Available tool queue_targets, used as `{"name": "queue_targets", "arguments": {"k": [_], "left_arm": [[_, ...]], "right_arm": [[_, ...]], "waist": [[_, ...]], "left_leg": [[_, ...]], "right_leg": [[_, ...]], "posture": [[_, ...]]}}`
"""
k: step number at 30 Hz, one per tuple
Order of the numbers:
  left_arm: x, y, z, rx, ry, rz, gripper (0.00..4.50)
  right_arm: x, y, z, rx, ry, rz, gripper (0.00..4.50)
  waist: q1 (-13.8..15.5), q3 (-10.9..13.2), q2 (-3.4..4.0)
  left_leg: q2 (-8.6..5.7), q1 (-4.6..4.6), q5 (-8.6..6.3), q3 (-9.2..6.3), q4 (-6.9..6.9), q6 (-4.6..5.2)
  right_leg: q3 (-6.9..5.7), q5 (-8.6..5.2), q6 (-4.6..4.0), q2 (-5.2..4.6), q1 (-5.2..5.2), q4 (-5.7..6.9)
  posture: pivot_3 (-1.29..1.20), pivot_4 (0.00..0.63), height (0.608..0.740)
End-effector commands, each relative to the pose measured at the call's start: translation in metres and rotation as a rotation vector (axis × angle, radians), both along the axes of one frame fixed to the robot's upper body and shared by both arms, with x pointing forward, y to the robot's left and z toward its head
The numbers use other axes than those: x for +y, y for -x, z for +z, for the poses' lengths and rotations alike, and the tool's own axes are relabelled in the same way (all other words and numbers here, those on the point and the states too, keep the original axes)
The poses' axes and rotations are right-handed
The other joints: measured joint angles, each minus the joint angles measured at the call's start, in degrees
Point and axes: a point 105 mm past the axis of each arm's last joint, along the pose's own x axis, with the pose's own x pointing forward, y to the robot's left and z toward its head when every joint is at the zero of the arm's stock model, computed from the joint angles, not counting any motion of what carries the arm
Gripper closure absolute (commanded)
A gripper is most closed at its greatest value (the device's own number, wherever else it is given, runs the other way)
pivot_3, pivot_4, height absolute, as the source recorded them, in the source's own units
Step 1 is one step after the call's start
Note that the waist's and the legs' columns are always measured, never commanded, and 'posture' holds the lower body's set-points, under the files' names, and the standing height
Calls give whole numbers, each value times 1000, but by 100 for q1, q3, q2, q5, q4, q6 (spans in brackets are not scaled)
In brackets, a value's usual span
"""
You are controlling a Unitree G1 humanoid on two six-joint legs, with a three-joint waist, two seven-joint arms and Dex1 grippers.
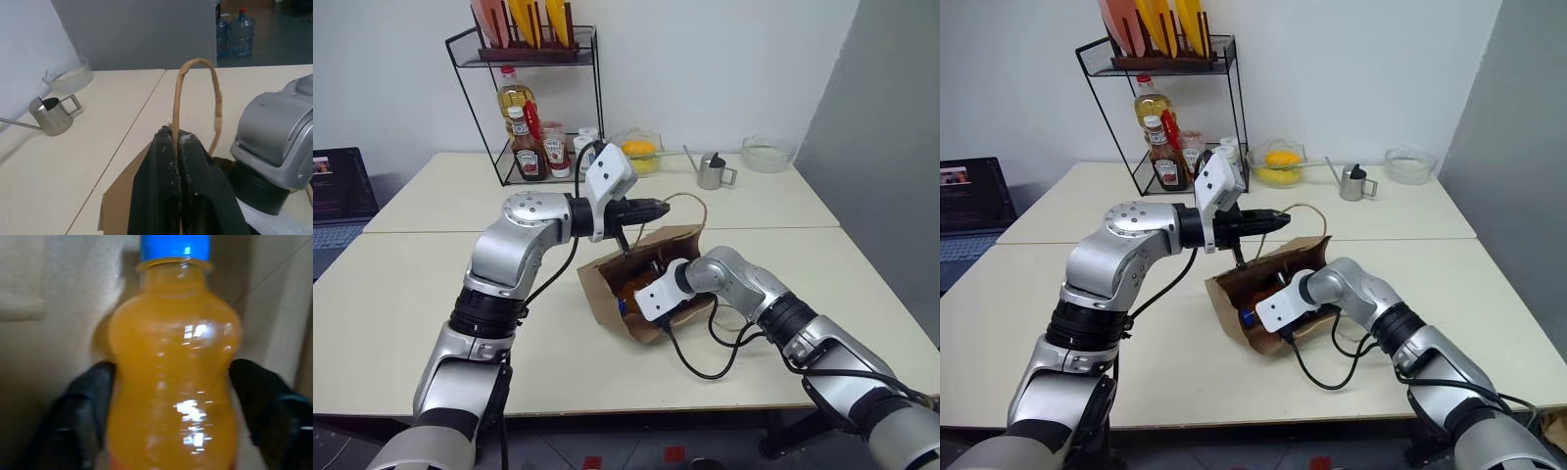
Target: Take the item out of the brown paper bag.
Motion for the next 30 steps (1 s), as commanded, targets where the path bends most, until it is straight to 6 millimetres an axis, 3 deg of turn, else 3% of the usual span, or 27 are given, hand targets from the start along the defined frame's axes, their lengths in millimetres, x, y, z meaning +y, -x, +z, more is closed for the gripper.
{"name": "queue_targets", "arguments": {"k": [1, 6, 16, 23, 26, 30], "left_arm": [[2, 4, 10, -39, 17, -2, 4500], [6, 2, 8, -39, 13, 12, 4500], [18, -6, 4, -45, -12, 59, 4500], [27, -17, 0, -60, -29, 98, 4500], [28, -18, -1, -63, -29, 103, 4500], [30, -21, -1, -71, -29, 115, 4500]], "right_arm": [[-3, -4, 3, -10, -35, -26, 1746], [3, 1, 21, -16, -162, -12, 1911], [-10, 22, 63, 21, -501, -20, 1916], [-36, 52, 110, 52, -753, 49, 1916], [-46, 67, 120, 94, -791, 66, 1916], [-60, 83, 144, 283, -986, -11, 1916]], "waist": [[1, 0, 0], [2, 0, 0], [8, 2, 2], [19, 9, 3], [22, 10, 3], [31, 10, 3]], "left_leg": [[0, -1, 0, -1, 0, 0], [-2, -8, 0, -1, -1, 0], [-2, -18, -1, 1, -5, 0], [-3, -24, -1, -1, -5, 1], [-4, -27, -1, -1, -5, 1], [-2, -27, -2, -4, -6, 2]], "right_leg": [[-1, 0, 0, 0, 0, 0], [0, 0, -1, -2, -4, -3], [1, 0, -1, -3, -10, -11], [-1, 0, 0, -4, -11, -14], [-2, -1, 0, -5, -11, -16], [-4, -1, 0, -5, -10, -17]], "posture": [[0, 150, 740], [0, 150, 740], [0, 150, 740], [0, 150, 740], [0, 150, 740], [0, 150, 740]]}}
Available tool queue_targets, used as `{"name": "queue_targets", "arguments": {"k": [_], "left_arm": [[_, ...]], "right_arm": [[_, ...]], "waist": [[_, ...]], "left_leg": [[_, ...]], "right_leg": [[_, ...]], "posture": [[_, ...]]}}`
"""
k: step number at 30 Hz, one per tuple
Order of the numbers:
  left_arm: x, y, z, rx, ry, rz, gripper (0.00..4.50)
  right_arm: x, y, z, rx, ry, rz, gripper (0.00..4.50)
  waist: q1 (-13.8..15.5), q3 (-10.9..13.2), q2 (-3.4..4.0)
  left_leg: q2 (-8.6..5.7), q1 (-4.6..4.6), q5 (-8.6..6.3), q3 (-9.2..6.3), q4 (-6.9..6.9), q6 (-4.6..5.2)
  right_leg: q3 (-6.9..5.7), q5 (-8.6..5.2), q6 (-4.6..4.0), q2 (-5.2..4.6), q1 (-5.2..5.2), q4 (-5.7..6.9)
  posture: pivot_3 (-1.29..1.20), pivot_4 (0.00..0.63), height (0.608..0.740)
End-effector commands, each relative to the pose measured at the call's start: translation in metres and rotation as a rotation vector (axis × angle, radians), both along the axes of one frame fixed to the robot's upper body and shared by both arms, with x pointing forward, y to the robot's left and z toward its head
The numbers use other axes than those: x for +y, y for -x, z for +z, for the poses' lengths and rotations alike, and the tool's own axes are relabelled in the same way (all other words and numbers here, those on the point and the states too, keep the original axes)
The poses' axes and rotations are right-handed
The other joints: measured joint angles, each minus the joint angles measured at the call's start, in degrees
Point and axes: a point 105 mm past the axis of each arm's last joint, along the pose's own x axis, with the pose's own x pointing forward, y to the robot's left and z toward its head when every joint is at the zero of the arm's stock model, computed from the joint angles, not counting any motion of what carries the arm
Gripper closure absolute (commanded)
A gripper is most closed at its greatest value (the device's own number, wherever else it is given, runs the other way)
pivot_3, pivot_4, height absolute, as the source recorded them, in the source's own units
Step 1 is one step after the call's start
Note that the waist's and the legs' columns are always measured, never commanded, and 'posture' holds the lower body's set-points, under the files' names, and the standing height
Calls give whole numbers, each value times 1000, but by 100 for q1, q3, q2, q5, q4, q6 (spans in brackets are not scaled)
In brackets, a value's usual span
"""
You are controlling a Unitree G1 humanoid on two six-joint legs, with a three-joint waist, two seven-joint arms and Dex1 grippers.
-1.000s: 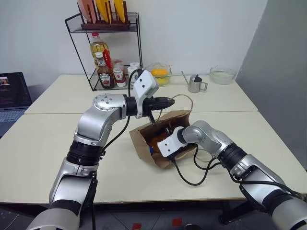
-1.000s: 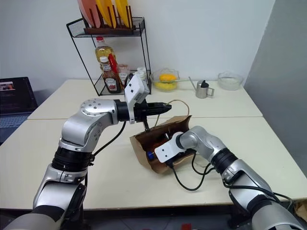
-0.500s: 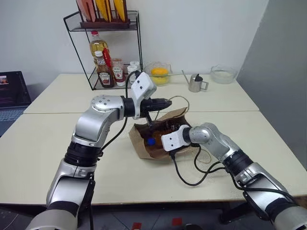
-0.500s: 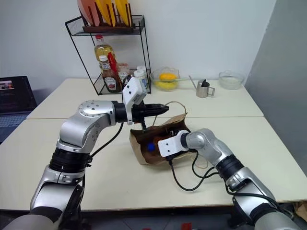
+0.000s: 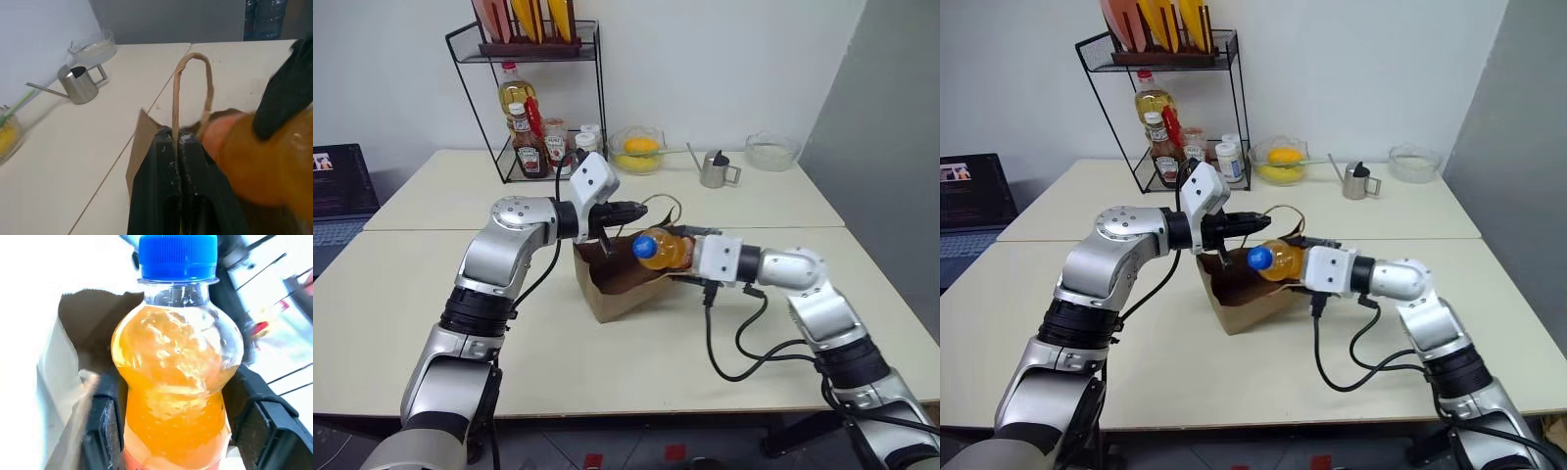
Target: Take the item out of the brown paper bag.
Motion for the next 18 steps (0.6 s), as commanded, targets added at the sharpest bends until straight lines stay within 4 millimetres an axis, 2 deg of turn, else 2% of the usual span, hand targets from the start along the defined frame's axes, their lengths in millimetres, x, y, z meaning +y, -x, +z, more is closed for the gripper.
{"name": "queue_targets", "arguments": {"k": [1, 4, 7, 11, 14, 18], "left_arm": [[3, -1, 13, -58, 9, 10, 4500], [3, -1, 13, -59, 10, 9, 4500], [3, -1, 12, -56, 13, 7, 4500], [1, -1, 11, -53, 17, 1, 4500], [-3, -2, 10, -54, 22, -7, 4500], [-5, -2, 12, -59, 26, -12, 4500]], "right_arm": [[-12, 18, 46, 135, -255, -1, 1916], [-32, 15, 75, 275, -488, -83, 1916], [-57, 9, 99, 285, -625, -190, 1916], [-84, 0, 121, 388, -856, -256, 1916], [-90, -4, 120, 447, -931, -280, 1916], [-81, -5, 106, 445, -862, -314, 1916]], "waist": [[-3, 1, 1], [4, 1, 2], [28, 2, 2], [41, 2, 3], [40, 2, 3], [22, 3, 4]], "left_leg": [[0, 0, 0, 1, 1, 0], [1, -3, 0, -2, 2, 0], [-2, -4, 0, -1, 2, 0], [-3, -7, -1, 1, -1, 1], [-2, -7, -1, 3, -5, 2], [-2, -12, -1, 9, -5, 3]], "right_leg": [[2, 0, 0, 0, -1, 2], [1, 0, -1, 0, -2, 6], [0, 0, -1, -3, -3, 4], [0, 0, -1, -4, -4, 1], [1, 0, -1, -4, -7, 1], [5, 0, -1, -3, -12, 1]], "posture": [[0, 150, 740], [0, 150, 740], [0, 150, 740], [0, 150, 740], [0, 150, 740], [0, 150, 740]]}}
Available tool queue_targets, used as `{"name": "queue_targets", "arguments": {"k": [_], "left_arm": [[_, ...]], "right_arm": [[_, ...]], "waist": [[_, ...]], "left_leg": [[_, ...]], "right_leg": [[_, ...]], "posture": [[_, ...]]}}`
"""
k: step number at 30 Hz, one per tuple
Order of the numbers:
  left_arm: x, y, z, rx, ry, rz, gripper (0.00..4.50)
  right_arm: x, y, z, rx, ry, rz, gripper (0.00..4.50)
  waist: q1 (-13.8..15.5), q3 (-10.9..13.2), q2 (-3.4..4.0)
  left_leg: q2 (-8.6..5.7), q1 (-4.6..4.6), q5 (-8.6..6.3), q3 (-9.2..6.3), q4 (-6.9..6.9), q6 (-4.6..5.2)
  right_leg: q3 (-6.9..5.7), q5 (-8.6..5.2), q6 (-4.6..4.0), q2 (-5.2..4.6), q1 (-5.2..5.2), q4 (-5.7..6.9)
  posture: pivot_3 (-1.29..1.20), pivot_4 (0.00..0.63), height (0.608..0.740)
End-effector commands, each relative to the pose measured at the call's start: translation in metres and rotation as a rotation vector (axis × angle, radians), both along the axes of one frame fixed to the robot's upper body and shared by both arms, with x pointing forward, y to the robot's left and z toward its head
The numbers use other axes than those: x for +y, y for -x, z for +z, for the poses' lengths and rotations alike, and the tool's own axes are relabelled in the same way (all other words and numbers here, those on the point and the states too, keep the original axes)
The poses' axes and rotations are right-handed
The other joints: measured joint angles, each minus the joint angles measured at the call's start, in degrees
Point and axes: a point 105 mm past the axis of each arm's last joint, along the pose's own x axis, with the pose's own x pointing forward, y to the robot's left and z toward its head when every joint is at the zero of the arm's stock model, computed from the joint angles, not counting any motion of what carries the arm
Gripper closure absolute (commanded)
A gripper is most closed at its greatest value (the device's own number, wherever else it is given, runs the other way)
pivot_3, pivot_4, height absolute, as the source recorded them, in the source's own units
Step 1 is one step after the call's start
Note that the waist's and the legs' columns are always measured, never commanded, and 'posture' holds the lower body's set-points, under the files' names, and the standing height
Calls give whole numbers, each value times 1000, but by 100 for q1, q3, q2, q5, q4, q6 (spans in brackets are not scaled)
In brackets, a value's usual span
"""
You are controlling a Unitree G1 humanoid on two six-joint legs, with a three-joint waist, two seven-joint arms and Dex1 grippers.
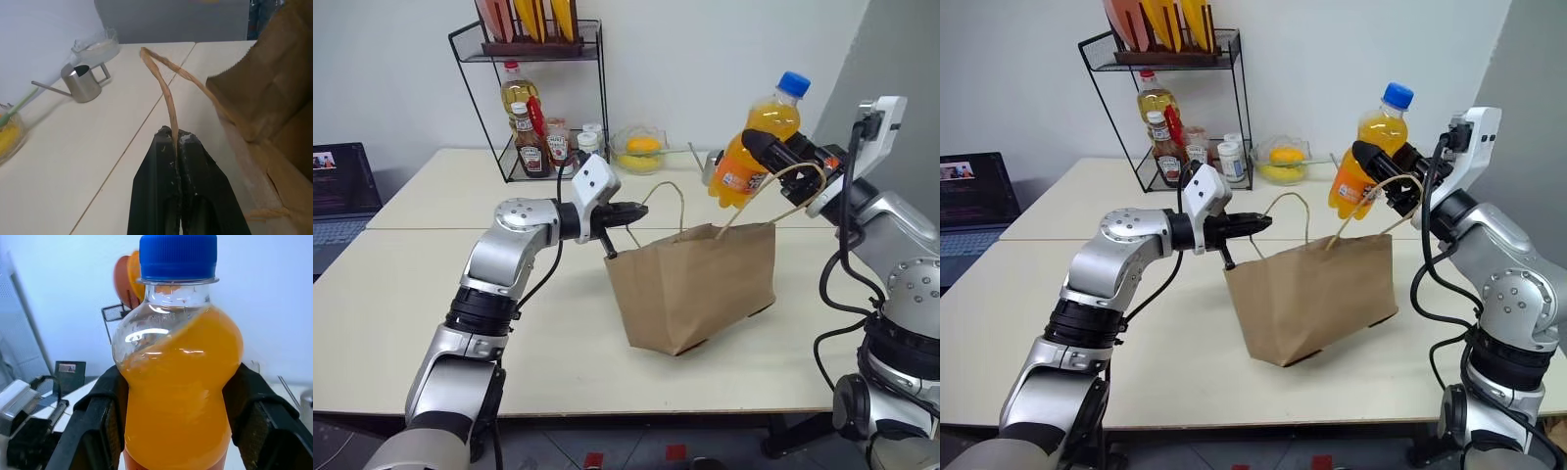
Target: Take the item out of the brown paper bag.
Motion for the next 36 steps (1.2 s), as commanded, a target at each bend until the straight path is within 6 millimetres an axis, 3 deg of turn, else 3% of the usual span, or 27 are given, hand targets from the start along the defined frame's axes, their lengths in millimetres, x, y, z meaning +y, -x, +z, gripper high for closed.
{"name": "queue_targets", "arguments": {"k": [1, 6, 8, 12, 18, 20, 24, 29, 32, 36], "left_arm": [[-2, 1, 16, -59, 12, -5, 4500], [0, 1, 17, -70, 8, -1, 4500], [4, -1, 20, -87, 7, 21, 4500], [20, -11, 41, -164, 38, 112, 4500], [26, -13, 48, -211, 27, 132, 4500], [30, -15, 51, -230, 25, 148, 4500], [38, -19, 60, -265, 40, 178, 4500], [32, -17, 47, -231, 31, 140, 4500], [29, -16, 42, -217, 36, 134, 4500], [26, -14, 39, -211, 38, 129, 4500]], "right_arm": [[6, 11, 10, -76, 33, 9, 1916], [5, 2, 1, -124, 190, -101, 1916], [-5, -5, 4, -166, 232, -211, 1916], [-46, -20, 16, -286, 343, -558, 1916], [-65, -24, 18, -356, 445, -725, 1916], [-69, -26, 8, -369, 574, -734, 1916], [-70, -27, -43, -298, 918, -609, 1916], [-76, -20, -152, -169, 1405, -350, 1916], [-75, -18, -186, -159, 1509, -262, 1916], [-73, -21, -204, -153, 1586, -193, 1916]], "waist": [[-10, 1, 1], [-24, 3, 5], [-27, 3, 5], [-11, 3, 4], [-13, 3, 5], [-11, 3, 5], [15, 3, 4], [13, 3, 4], [1, 2, 5], [-14, 0, -3]], "left_leg": [[0, 0, 0, 0, 0, 0], [-1, -31, 0, -1, 6, 0], [-1, -48, 1, -1, 9, 0], [-2, -78, 3, 2, 12, -1], [-2, -78, 3, 11, 6, -1], [-3, -78, 3, 12, 6, -1], [-5, -78, 2, 11, 8, 0], [-6, -77, 2, 14, 11, 0], [-6, -74, 3, 20, 14, 0], [0, -66, 4, 17, 17, -1]], "right_leg": [[0, 0, 0, 1, 0, 0], [-3, 0, 1, 1, -25, 2], [-2, 0, 1, 1, -44, 5], [-1, 1, 1, 0, -80, 12], [7, 1, 0, -1, -83, 7], [7, 1, 0, -1, -83, 7], [5, 1, 1, -2, -80, 5], [7, 1, 1, -1, -78, 6], [14, 1, 1, -2, -80, 12], [13, 2, 3, 3, -73, 14]], "posture": [[0, 150, 740], [0, 150, 740], [0, 150, 740], [0, 150, 740], [0, 150, 740], [0, 150, 740], [0, 150, 740], [0, 150, 740], [0, 150, 740], [0, 150, 740]]}}
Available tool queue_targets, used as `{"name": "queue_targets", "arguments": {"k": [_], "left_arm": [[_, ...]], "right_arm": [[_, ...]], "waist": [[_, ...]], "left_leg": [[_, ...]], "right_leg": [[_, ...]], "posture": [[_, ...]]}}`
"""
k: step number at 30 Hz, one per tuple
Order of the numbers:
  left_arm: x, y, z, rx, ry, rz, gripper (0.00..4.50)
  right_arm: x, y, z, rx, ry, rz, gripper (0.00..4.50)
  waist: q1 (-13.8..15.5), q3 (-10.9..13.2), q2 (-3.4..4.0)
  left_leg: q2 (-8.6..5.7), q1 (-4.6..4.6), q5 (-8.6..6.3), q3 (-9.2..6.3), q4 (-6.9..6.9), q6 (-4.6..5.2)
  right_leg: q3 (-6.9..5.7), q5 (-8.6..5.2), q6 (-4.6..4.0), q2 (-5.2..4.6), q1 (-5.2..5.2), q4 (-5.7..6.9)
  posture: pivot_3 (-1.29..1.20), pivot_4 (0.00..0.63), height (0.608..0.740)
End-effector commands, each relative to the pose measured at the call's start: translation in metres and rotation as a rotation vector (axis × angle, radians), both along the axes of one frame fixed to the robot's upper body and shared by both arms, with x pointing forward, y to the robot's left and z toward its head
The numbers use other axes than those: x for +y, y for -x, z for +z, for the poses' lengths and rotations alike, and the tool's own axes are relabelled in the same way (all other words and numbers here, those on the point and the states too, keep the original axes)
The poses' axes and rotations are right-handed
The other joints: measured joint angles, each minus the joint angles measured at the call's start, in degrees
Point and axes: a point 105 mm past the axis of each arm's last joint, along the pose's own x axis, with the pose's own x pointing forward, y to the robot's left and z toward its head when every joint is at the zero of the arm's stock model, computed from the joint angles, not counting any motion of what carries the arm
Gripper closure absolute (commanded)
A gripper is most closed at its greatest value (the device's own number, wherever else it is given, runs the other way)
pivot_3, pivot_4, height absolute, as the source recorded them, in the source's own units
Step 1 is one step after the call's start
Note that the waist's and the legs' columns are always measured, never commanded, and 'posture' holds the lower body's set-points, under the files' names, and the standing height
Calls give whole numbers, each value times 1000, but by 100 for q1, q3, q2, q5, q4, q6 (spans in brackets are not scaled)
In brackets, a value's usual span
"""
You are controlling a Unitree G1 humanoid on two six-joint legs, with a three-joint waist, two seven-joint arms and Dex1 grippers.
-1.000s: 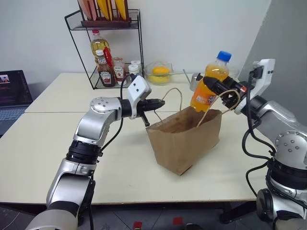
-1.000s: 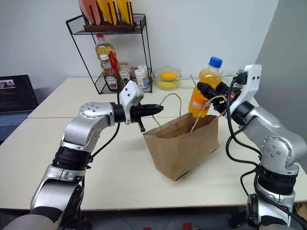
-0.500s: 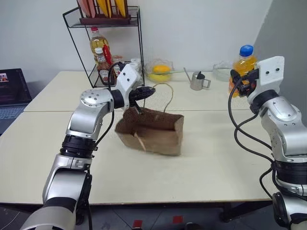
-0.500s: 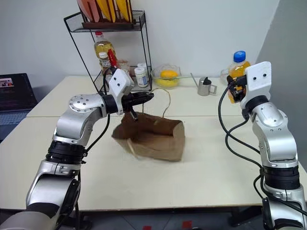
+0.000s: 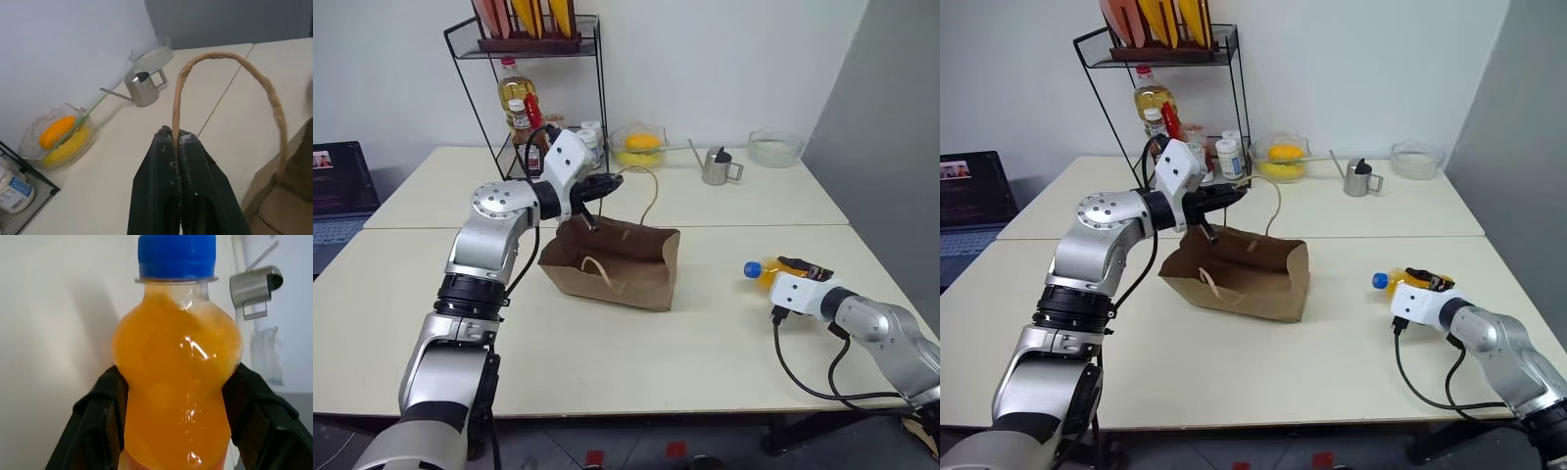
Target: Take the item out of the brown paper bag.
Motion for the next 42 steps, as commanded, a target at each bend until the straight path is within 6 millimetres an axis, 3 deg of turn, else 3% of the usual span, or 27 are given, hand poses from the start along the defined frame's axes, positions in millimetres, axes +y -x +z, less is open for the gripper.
{"name": "queue_targets", "arguments": {"k": [1, 5, 11, 16, 19, 22, 27, 29, 31, 35, 39, 40, 42], "left_arm": [[-4, 7, 13, -57, 3, -15, 4500], [-5, 9, 12, -54, 7, -13, 4500], [-3, 10, 9, -46, 6, -5, 4500], [6, 10, 8, -33, 4, 16, 4500], [18, 11, 13, -5, 28, 25, 3885], [32, 15, 17, 30, 42, 24, 2965], [64, 21, 21, 63, 51, 89, 1317], [87, 26, 19, 83, 82, 171, 693], [108, 32, 10, 98, 86, 260, 39], [136, 55, -35, 181, 119, 440, 39], [129, 84, -86, 250, 175, 552, 39], [126, 98, -115, 300, 179, 605, 39], [119, 122, -151, 363, 197, 690, 39]], "right_arm": [[-2, -2, -13, 55, 74, 22, 1916], [-2, -1, -25, 117, 165, 63, 1916], [2, 4, -21, 157, 132, 89, 32], [5, 20, -1, 169, 30, 112, 32], [19, 29, 21, 159, -118, 134, 0], [37, 34, 42, 151, -286, 154, 0], [57, 35, 58, 125, -499, 151, 0], [61, 36, 62, 87, -602, 116, 0], [63, 38, 66, 58, -702, 80, 0], [69, 51, 63, 36, -909, -20, 0], [57, 66, 39, 19, -1008, -182, 0], [53, 77, 25, 41, -1033, -241, 0], [49, 96, 3, 87, -1050, -329, 0]], "waist": [[-1, -2, -3], [2, -9, -14], [18, -14, -22], [87, -13, -21], [98, -13, -21], [49, -13, -21], [15, -13, -20], [15, -13, -21], [4, -13, -20], [9, -15, -18], [123, -19, -22], [142, -22, -26], [158, -47, -22]], "left_leg": [[0, 1, 0, -1, 0, 0], [-1, 2, 1, -3, 6, -1], [-2, 3, 1, -8, 8, -1], [-2, 2, 0, -12, 5, -1], [-1, 1, 0, -11, 5, 0], [0, 5, 0, -10, 6, 0], [3, 5, 1, -16, 5, 0], [1, 4, 1, -16, 5, 0], [3, 3, 0, -15, 3, 0], [9, 0, 0, -15, -4, -1], [20, -3, 0, -19, 1, 0], [19, -4, 0, -16, 2, 0], [18, -3, -1, -12, -2, 1]], "right_leg": [[-1, 0, 0, 0, 2, 0], [-1, 2, 4, -1, 8, -1], [-5, 3, 3, -2, 13, -2], [-9, 3, 3, -3, 13, -2], [-8, 3, 3, -3, 12, -2], [-5, 3, 3, -1, 12, 3], [-10, 3, 3, 2, 12, 4], [-11, 3, 3, 0, 12, 3], [-9, 2, 2, 0, 8, 5], [-3, 2, 1, -3, 0, 4], [-4, 2, 1, -17, 3, 4], [-2, 2, 1, -19, 3, 2], [5, 2, 0, -29, 5, -1]], "posture": [[0, 150, 740], [0, 150, 740], [0, 150, 740], [0, 150, 740], [0, 150, 740], [0, 150, 740], [0, 150, 740], [0, 150, 740], [0, 150, 740], [0, 150, 740], [0, 150, 740], [0, 150, 740], [0, 150, 740]]}}
